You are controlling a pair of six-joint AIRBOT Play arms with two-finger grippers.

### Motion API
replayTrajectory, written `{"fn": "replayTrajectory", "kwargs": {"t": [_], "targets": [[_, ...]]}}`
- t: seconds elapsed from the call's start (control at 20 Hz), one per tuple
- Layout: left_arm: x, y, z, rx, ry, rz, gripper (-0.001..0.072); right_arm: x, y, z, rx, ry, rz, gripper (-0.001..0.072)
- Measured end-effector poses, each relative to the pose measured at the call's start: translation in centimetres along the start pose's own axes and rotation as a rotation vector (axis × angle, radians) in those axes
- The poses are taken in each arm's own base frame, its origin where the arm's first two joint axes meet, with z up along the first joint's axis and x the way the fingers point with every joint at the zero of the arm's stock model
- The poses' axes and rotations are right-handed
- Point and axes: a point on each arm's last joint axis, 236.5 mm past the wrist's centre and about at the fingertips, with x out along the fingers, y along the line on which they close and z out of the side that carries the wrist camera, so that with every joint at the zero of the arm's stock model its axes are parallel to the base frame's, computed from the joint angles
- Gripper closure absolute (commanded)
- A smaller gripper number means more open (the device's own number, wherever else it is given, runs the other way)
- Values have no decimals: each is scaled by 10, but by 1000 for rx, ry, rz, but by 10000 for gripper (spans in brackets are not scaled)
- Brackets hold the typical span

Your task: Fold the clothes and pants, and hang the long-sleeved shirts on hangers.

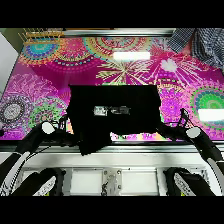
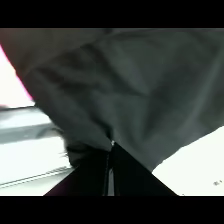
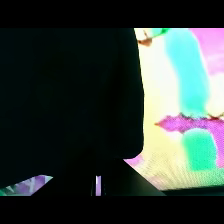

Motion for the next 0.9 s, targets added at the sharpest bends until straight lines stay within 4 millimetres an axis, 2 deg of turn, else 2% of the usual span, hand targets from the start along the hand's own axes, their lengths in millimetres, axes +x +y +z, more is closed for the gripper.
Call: {"fn": "replayTrajectory", "kwargs": {"t": [0.1, 0.25, 0.5, 0.7, 0.8, 0.9], "targets": [[-17, -3, 9, 21, -35, 3, 697, -6, 5, 4, -45, 15, -9, 691], [-57, -7, 14, 47, -96, 2, 697, -25, 11, 11, -160, 61, -53, 691], [-123, -20, -11, 71, -165, -7, 697, -70, 6, 9, -315, 197, -184, 692], [-147, -28, -28, 77, -190, -10, 697, -95, 3, 2, -336, 281, -243, 692], [-152, -30, -25, 75, -191, -10, 697, -102, 4, 5, -329, 292, -256, 692], [-156, -33, -10, 71, -193, -10, 697, -105, 8, 13, -327, 296, -265, 692]]}}
